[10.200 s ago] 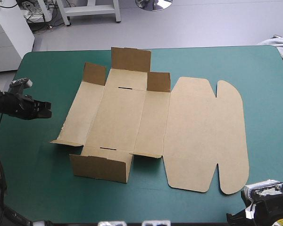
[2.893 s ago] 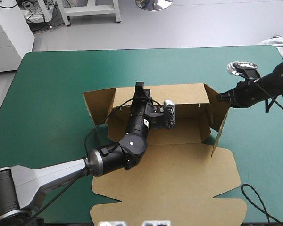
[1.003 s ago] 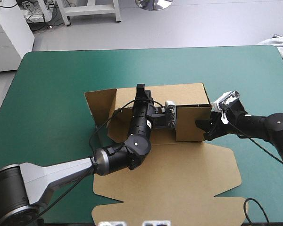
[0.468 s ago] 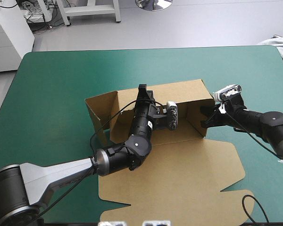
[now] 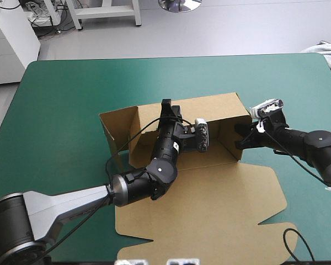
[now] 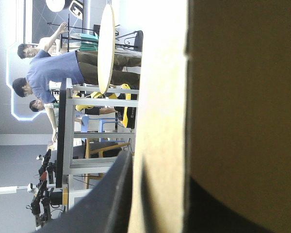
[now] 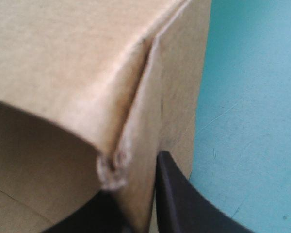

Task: Fold the box

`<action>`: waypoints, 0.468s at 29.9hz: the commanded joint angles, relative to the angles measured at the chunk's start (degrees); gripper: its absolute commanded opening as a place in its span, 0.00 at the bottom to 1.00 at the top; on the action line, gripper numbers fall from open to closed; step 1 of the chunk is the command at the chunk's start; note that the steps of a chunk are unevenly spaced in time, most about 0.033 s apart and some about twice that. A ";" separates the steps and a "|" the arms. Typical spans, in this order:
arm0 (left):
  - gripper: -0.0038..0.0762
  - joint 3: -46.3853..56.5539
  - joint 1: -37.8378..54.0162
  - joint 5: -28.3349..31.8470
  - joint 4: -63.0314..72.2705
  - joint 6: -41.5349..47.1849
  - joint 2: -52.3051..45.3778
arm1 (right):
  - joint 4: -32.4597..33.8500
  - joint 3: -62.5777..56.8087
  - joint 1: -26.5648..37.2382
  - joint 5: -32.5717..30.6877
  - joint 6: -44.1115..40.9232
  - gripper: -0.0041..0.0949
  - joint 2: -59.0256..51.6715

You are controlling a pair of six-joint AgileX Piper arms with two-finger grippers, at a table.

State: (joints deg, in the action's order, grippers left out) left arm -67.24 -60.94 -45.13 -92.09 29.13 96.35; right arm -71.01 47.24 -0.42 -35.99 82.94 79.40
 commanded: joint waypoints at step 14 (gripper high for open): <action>0.57 -1.47 -0.74 -2.79 -5.56 4.42 -2.40 | 0.80 1.12 0.09 -1.45 -4.23 0.04 -0.80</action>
State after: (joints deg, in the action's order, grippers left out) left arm -67.29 -61.11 -45.08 -94.75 30.65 96.35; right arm -69.61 47.38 -0.42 -35.27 80.77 79.40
